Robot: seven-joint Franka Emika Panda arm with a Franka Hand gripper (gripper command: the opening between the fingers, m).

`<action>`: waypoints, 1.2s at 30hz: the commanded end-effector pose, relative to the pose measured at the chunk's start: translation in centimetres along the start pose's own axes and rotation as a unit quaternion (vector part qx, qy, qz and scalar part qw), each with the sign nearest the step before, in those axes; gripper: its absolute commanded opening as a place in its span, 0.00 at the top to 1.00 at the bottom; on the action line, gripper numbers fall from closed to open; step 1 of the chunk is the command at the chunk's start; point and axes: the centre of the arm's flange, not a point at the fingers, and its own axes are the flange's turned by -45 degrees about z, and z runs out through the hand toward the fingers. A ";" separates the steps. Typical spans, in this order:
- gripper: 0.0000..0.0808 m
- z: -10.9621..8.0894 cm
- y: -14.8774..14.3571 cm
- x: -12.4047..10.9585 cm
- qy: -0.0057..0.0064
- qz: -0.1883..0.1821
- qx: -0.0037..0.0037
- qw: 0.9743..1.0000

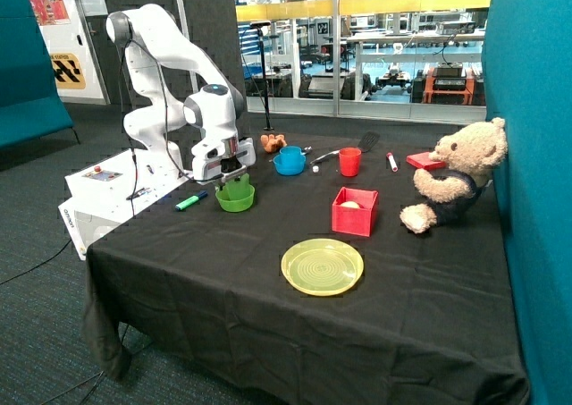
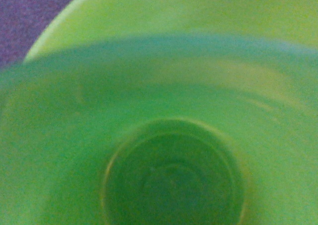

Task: Match the cups with the appropriate bowls

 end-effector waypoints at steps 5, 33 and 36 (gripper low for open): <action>0.00 -2.8 -0.1 -0.6 0.001 -0.012 -0.002 1.000; 0.00 -6.9 -4.3 -2.3 0.001 -0.107 -0.002 0.994; 0.00 -7.0 -4.1 -2.1 0.001 -0.110 -0.002 0.994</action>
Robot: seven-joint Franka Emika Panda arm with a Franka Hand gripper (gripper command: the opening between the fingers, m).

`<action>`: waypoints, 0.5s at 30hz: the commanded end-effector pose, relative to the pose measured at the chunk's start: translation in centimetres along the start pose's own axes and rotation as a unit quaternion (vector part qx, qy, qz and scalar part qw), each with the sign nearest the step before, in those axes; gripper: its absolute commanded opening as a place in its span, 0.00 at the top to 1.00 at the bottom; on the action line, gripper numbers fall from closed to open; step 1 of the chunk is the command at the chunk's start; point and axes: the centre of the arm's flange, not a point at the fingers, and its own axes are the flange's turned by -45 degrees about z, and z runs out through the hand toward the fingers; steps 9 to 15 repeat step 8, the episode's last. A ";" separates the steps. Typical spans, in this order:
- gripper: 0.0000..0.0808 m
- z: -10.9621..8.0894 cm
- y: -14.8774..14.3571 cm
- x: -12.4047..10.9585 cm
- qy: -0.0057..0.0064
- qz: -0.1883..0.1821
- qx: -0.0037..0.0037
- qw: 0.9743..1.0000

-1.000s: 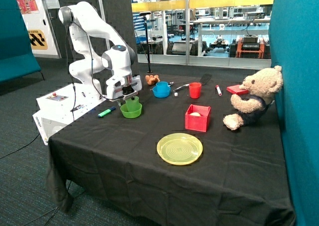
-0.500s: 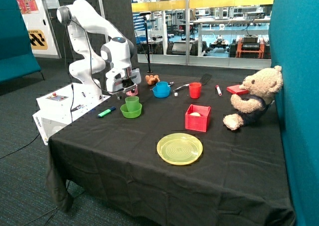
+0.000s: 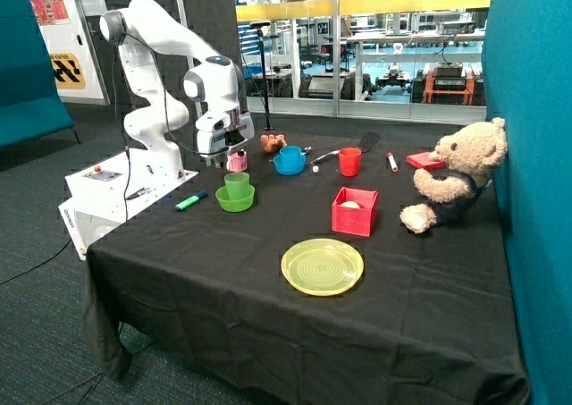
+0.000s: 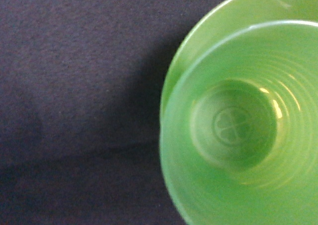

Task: Match the cups with the appropriate bowls

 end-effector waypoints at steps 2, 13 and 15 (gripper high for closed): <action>0.00 -0.5 -0.6 0.2 0.001 -0.021 0.000 1.000; 0.00 -0.8 -1.5 1.4 0.001 -0.039 0.000 0.999; 0.00 -0.8 -1.5 1.4 0.001 -0.039 0.000 0.999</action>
